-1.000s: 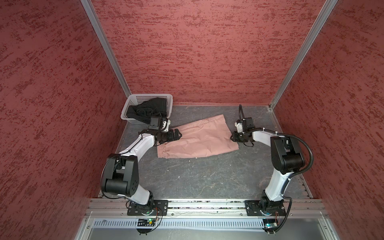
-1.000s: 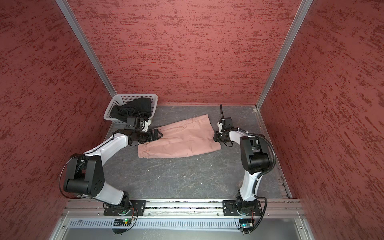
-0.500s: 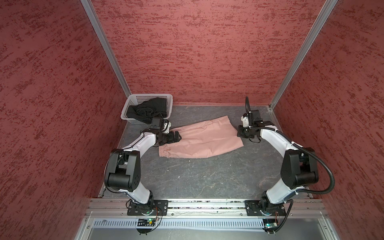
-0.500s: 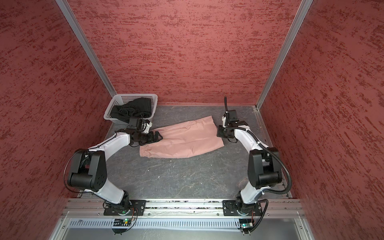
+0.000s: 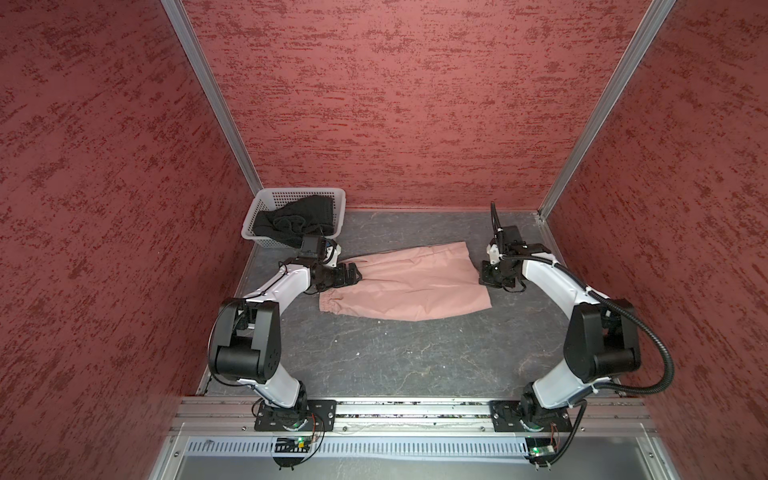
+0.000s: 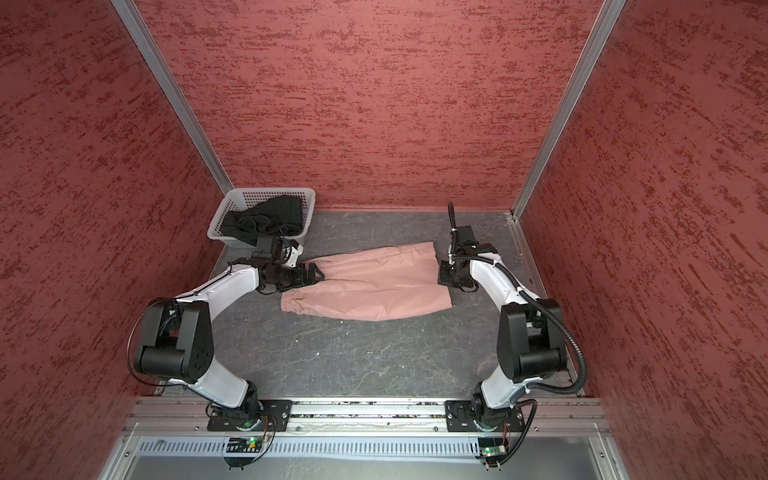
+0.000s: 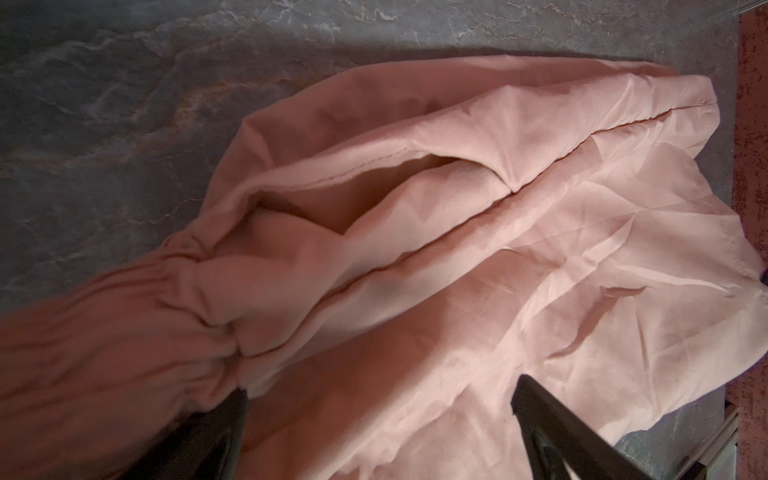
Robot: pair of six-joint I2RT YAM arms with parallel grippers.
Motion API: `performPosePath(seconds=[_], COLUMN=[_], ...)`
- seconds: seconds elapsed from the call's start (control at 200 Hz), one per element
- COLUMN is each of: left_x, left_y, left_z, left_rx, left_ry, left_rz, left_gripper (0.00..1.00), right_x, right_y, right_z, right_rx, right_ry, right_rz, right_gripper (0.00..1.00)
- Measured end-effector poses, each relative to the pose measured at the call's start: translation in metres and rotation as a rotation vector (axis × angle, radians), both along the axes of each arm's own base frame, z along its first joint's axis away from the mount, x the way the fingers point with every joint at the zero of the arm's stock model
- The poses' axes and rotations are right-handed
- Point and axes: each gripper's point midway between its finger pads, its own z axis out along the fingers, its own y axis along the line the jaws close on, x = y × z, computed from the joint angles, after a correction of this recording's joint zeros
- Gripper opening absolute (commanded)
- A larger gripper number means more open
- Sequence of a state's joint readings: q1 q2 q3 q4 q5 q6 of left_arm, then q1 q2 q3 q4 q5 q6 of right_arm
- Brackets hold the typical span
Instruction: Fold and stack the shorts
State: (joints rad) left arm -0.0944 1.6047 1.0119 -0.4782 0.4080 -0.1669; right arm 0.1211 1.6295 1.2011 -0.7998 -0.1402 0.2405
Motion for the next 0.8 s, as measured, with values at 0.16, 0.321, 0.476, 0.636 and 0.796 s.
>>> performPosePath(seconds=[0.16,0.321,0.476,0.636,0.796], left_x=[0.000,-0.002,-0.002,-0.002,0.004], left_y=[0.000,0.000,-0.004,-0.008,-0.008], left_z=[-0.003,-0.003,0.007,0.052,0.092], left_rx=[0.000,0.000,-0.005,-0.022,-0.042], left_ry=[0.008,0.017,-0.003,-0.136,-0.292], left_rz=[-0.001,-0.002,-0.011,-0.018,-0.020], left_gripper=[0.99,0.99,0.99,0.99,1.00], right_x=[0.000,-0.016,-0.025,-0.020,0.002], right_y=[-0.002,-0.007,-0.013,-0.001,0.043], right_z=[-0.020,-0.033,-0.027,-0.019,0.013], right_rx=[-0.017,-0.028,-0.004,0.060,0.160], right_ry=[0.036,0.055,-0.021,-0.118,-0.288], right_rz=[-0.007,-0.020,-0.049,-0.049,0.042], right_gripper=[0.60,0.80,0.78,0.74,0.74])
